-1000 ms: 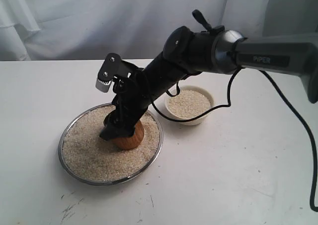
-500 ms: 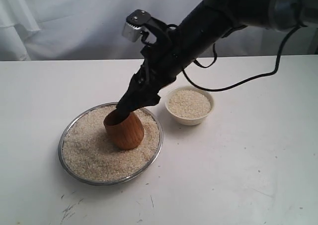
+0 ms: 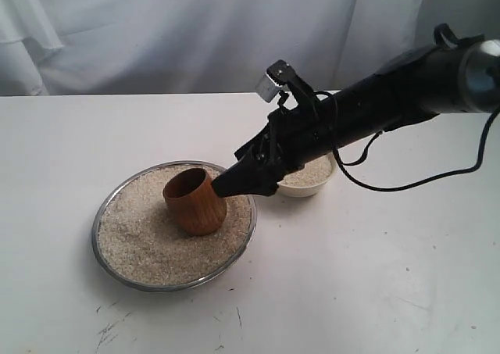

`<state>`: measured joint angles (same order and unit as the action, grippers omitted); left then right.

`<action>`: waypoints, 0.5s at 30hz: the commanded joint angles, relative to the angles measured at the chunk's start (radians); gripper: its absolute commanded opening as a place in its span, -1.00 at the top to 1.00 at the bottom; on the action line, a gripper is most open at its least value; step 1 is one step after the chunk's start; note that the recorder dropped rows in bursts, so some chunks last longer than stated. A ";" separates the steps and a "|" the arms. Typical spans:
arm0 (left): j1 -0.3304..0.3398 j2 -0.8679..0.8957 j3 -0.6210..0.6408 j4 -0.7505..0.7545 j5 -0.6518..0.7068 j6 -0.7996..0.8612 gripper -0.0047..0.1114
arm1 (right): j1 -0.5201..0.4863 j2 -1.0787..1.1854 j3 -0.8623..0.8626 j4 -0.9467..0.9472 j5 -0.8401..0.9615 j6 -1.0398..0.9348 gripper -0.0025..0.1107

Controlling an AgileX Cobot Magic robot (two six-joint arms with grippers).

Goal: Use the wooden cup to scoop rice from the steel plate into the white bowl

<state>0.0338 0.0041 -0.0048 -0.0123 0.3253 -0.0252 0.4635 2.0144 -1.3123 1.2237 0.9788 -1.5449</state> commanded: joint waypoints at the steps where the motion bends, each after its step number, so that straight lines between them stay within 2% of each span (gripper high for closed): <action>1: -0.003 -0.004 0.005 0.000 -0.006 0.002 0.92 | -0.006 0.039 0.006 0.016 -0.015 -0.015 -0.58; 8: -0.003 -0.004 0.005 0.000 -0.006 0.002 0.92 | 0.001 0.095 0.006 0.050 -0.043 -0.040 -0.58; 15: -0.003 -0.004 0.005 0.000 -0.006 0.002 0.92 | 0.065 0.117 0.006 0.050 -0.137 -0.147 -0.58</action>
<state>0.0338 0.0041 -0.0048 -0.0123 0.3253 -0.0233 0.4978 2.1269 -1.3106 1.2605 0.8804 -1.6455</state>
